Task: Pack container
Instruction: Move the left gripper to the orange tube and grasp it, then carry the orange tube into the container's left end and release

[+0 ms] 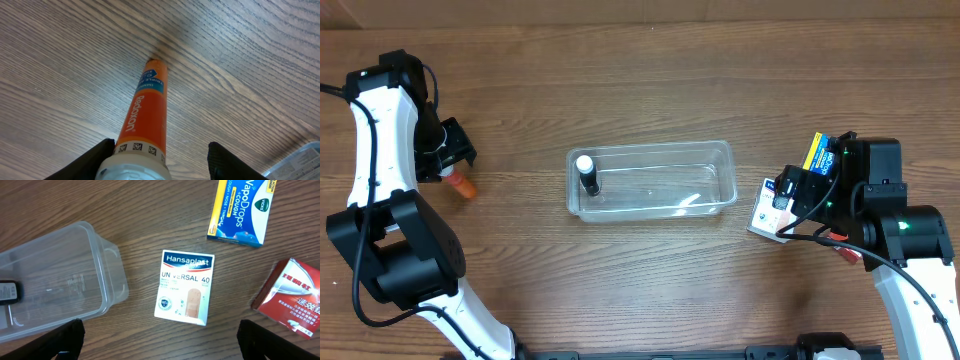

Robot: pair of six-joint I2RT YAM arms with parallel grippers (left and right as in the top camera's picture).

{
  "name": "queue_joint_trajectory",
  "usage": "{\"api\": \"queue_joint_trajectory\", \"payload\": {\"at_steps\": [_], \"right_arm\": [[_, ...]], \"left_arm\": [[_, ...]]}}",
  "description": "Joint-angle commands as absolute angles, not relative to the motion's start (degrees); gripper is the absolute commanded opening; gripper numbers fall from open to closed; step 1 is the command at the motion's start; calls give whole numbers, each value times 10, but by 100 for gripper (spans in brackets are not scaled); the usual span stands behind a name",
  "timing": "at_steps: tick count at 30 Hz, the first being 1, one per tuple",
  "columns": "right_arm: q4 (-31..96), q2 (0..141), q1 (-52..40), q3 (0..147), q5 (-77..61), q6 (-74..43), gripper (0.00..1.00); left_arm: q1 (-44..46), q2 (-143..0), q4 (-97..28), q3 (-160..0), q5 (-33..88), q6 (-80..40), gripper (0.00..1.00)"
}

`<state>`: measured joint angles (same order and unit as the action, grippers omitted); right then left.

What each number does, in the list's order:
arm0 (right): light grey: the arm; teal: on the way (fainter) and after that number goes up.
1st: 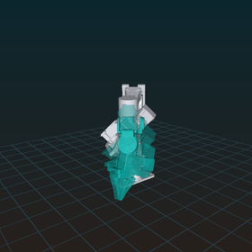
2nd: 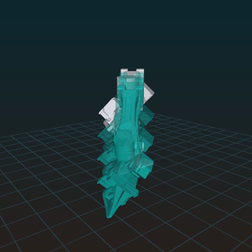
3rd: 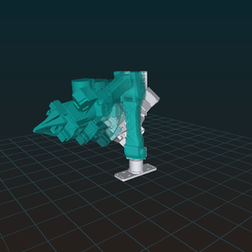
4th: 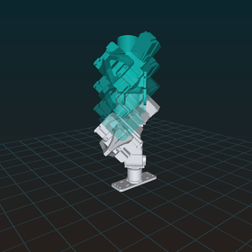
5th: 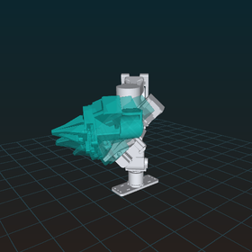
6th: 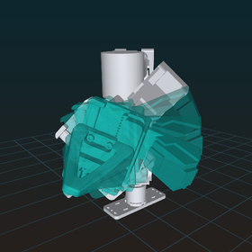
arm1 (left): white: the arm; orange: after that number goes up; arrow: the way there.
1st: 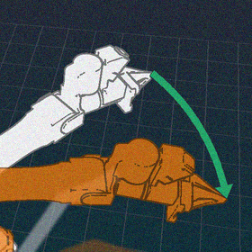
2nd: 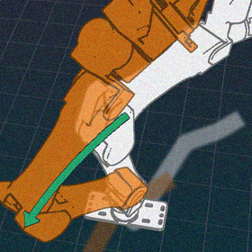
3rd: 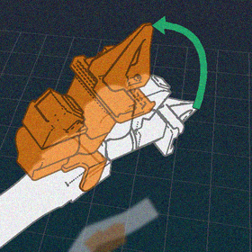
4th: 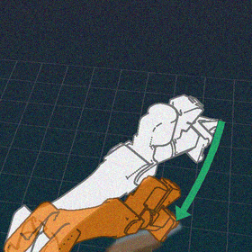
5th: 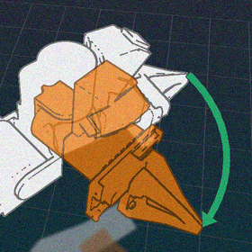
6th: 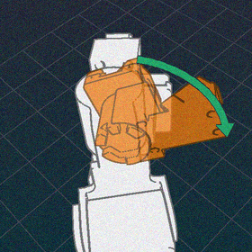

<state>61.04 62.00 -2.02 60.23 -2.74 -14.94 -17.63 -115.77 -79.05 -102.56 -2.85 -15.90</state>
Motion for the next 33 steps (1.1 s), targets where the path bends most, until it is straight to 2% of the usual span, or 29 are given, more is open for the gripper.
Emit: {"api": "queue_joint_trajectory", "payload": {"at_steps": [1, 4, 7, 11, 15, 18, 19, 22, 25, 29, 33], "right_arm": [[608, 615, -24, 620, -27, -147, 100], [608, 615, -24, 620, -27, -146, 100], [608, 615, -24, 620, -27, -146, 100], [609, 615, -24, 620, -27, -146, 100], [609, 615, -24, 620, -27, -146, 100], [609, 615, -24, 620, -27, -146, 100], [609, 615, -24, 620, -27, -146, 100], [609, 615, -24, 620, -27, -146, 100], [611, 615, -24, 620, -27, -146, 100], [611, 615, -24, 620, -27, -147, 100], [612, 615, -24, 620, -27, -147, 100]], "left_arm": [[-177, -1165, -792, -1023, -55, -154, 60], [-177, -1165, -795, -1023, -64, -154, 59], [-177, -1165, -795, -1023, -64, -154, 53], [-177, -1165, -795, -1023, -64, -154, 36], [-177, -1165, -794, -1023, -64, -154, 27], [-176, -1165, -795, -1023, -64, -154, 8], [-176, -1165, -796, -1025, -58, -155, 4], [-166, -1146, -817, -1038, -20, -159, 4], [-122, -1060, -828, -1038, 6, -159, 4], [-11, -908, -856, -1038, 16, -177, 4], [134, -842, -909, -1038, 16, -243, 4]]}}
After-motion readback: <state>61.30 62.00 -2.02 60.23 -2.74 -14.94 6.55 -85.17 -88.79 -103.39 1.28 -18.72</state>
